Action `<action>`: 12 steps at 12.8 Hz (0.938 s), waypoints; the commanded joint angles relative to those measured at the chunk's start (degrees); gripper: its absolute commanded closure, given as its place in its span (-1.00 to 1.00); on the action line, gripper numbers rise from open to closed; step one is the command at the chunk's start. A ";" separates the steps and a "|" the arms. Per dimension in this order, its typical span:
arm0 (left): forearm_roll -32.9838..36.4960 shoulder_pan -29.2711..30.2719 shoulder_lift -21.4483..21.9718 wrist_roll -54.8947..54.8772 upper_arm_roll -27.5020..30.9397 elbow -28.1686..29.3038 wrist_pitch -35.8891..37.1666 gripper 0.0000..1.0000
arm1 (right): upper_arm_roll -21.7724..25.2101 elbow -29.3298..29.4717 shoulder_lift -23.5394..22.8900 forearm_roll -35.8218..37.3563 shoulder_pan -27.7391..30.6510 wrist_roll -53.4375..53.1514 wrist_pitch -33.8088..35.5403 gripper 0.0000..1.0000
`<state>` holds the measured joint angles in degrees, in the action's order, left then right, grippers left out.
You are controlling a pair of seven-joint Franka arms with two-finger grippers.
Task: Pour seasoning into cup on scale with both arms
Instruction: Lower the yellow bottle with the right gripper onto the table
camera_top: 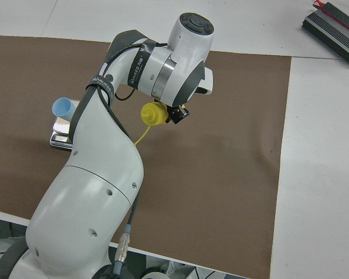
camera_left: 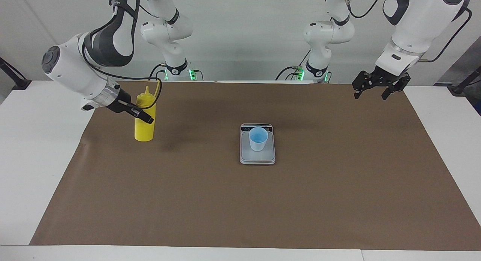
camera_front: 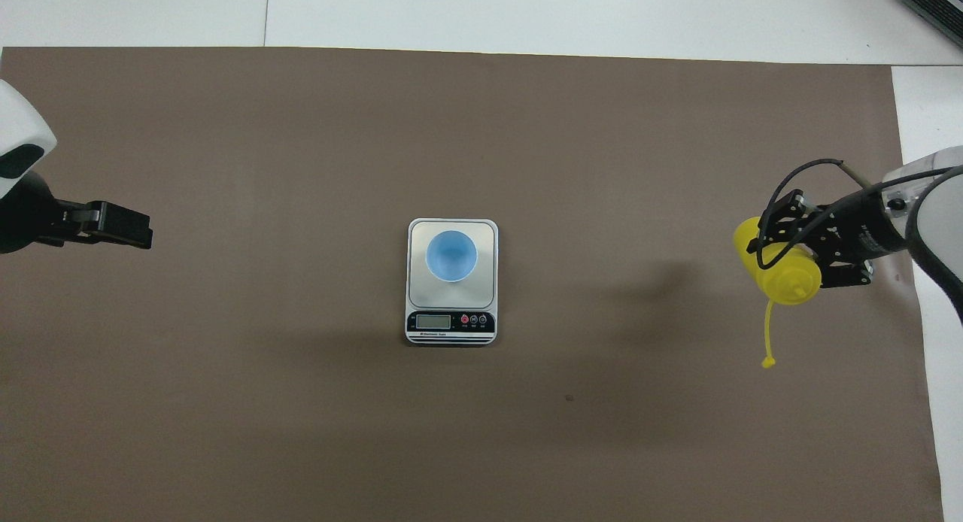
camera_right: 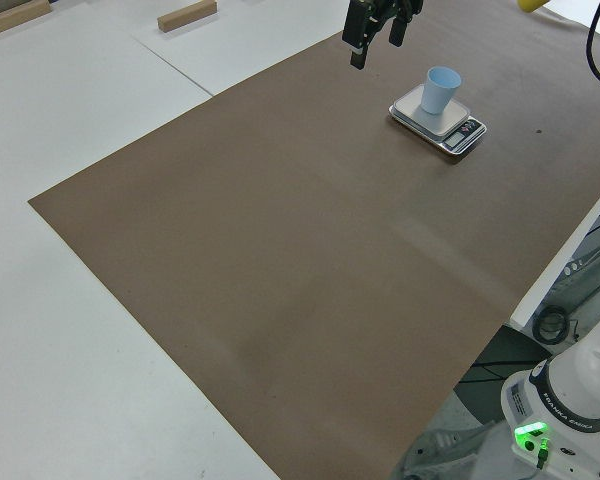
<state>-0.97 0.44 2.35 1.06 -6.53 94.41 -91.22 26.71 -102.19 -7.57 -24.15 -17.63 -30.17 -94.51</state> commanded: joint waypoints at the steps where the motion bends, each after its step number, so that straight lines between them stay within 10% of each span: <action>1: 0.80 0.00 0.46 -0.27 0.03 0.42 -0.09 -1.00 | -0.34 3.05 -3.67 -7.45 3.11 -10.06 1.79 1.00; 12: 0.80 0.00 0.46 -0.27 0.11 0.42 -0.09 -1.00 | -0.26 -2.91 -13.17 -26.90 7.08 -21.86 -7.08 1.00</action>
<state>-0.97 0.44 2.35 1.06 -6.53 94.41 -91.22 26.75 -102.56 -20.77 -48.50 -11.01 -50.52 -99.85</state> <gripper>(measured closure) 0.000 0.476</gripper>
